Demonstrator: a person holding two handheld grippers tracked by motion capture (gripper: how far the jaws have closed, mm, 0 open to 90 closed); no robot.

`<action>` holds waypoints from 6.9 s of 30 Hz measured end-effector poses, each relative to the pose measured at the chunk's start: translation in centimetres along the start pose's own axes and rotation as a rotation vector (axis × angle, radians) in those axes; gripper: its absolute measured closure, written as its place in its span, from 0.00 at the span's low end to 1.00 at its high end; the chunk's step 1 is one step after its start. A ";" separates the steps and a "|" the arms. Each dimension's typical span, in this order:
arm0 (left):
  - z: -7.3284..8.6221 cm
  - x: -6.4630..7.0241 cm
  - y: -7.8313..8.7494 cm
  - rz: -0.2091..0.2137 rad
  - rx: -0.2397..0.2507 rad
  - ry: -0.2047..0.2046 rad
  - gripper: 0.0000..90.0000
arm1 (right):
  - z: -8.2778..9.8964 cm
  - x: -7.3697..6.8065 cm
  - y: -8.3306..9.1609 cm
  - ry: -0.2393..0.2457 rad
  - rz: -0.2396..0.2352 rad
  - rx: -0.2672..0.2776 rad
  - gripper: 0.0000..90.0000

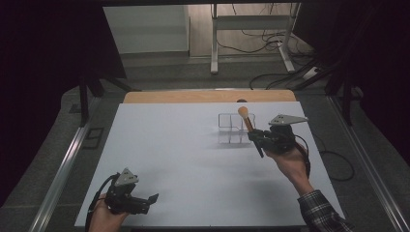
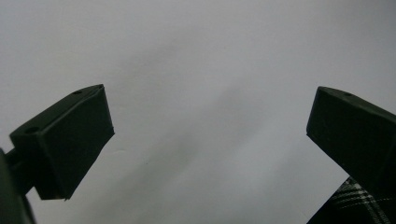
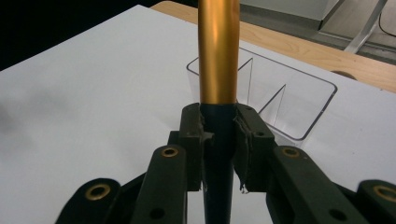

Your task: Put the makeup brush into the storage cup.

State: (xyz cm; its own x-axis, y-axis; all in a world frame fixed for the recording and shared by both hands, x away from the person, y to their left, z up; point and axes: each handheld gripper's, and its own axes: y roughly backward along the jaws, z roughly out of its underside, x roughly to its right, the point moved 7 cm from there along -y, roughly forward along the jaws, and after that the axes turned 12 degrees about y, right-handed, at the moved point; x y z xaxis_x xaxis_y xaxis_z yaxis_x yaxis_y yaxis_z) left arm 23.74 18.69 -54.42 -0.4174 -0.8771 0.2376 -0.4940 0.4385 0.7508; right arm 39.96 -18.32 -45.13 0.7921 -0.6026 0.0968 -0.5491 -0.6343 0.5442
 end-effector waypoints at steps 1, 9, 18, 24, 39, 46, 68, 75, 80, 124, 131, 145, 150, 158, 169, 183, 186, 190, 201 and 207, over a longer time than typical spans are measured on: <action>0.0 0.0 0.0 0.000 0.000 0.000 0.01 | -0.1 0.1 -0.1 -0.003 0.002 0.002 0.82; 0.0 0.0 -0.1 0.002 -0.003 -0.002 0.01 | -0.4 0.5 -0.4 -0.010 0.004 0.011 0.82; 0.0 0.0 -0.1 -0.001 -0.006 -0.004 0.01 | -0.7 1.1 -0.7 -0.020 0.011 0.019 0.82; 0.0 0.0 -0.1 -0.001 -0.007 -0.006 0.01 | -0.8 1.5 -0.9 -0.026 0.016 0.021 0.82; 0.1 0.1 -0.2 -0.002 -0.012 -0.013 0.01 | -1.5 2.4 -1.3 -0.027 0.035 0.039 0.82; 0.1 0.1 -0.3 -0.001 -0.013 -0.013 0.01 | -1.9 3.2 -1.4 -0.040 0.048 0.057 0.82; 0.2 0.1 -0.4 0.005 -0.031 -0.011 0.01 | -2.7 4.9 -2.6 -0.049 0.087 0.089 0.82; 0.1 0.1 -0.4 0.004 -0.025 -0.005 0.01 | -3.1 5.2 -3.0 -0.046 0.094 0.103 0.82; 0.1 0.1 -0.4 0.004 -0.023 -0.006 0.01 | -3.4 5.6 -3.2 -0.049 0.100 0.111 0.82; 0.1 0.1 -0.4 0.011 -0.017 -0.005 0.01 | -4.6 7.9 -5.7 -0.058 0.145 0.155 0.82; 0.1 0.1 -0.4 0.011 -0.018 -0.006 0.01 | -4.4 8.1 -6.2 -0.061 0.145 0.154 0.82; 0.1 0.1 -0.4 0.011 -0.019 -0.006 0.01 | -3.2 7.7 -7.3 -0.058 0.141 0.142 0.82; 0.1 0.1 -0.4 0.010 -0.019 -0.007 0.01 | -2.8 7.6 -7.5 -0.056 0.138 0.134 0.82; 0.1 0.1 -0.4 0.010 -0.019 -0.008 0.01 | -2.1 7.5 -7.8 -0.061 0.138 0.122 0.82; 0.2 0.2 -0.4 0.009 -0.022 -0.010 0.01 | -1.3 7.3 -7.9 -0.059 0.139 0.106 0.82; 0.2 0.2 -0.4 0.010 -0.025 -0.016 0.01 | -0.6 7.1 -7.9 -0.057 0.140 0.089 0.82; 0.2 0.2 -0.4 0.010 -0.026 -0.013 0.01 | -0.5 7.0 -7.9 -0.053 0.140 0.084 0.82; 0.2 0.2 -0.4 0.011 -0.027 -0.014 0.01 | -0.7 6.9 -7.8 -0.048 0.129 0.095 0.72; 0.2 0.2 -0.5 0.011 -0.029 -0.014 0.01 | -1.2 6.9 -8.3 0.024 0.155 0.067 0.22; 0.2 0.2 -0.4 0.009 -0.027 -0.016 0.01 | -1.1 7.1 -8.4 0.015 0.169 0.055 0.12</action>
State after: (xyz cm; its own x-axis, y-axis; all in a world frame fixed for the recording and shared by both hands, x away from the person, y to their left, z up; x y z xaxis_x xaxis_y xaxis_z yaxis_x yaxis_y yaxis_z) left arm 23.74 18.37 -54.82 -0.4338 -0.8697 0.2353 -0.4692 0.4410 0.7651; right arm 50.46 -16.74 -48.06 0.6912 -0.6956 0.1959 -0.6880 -0.5504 0.4730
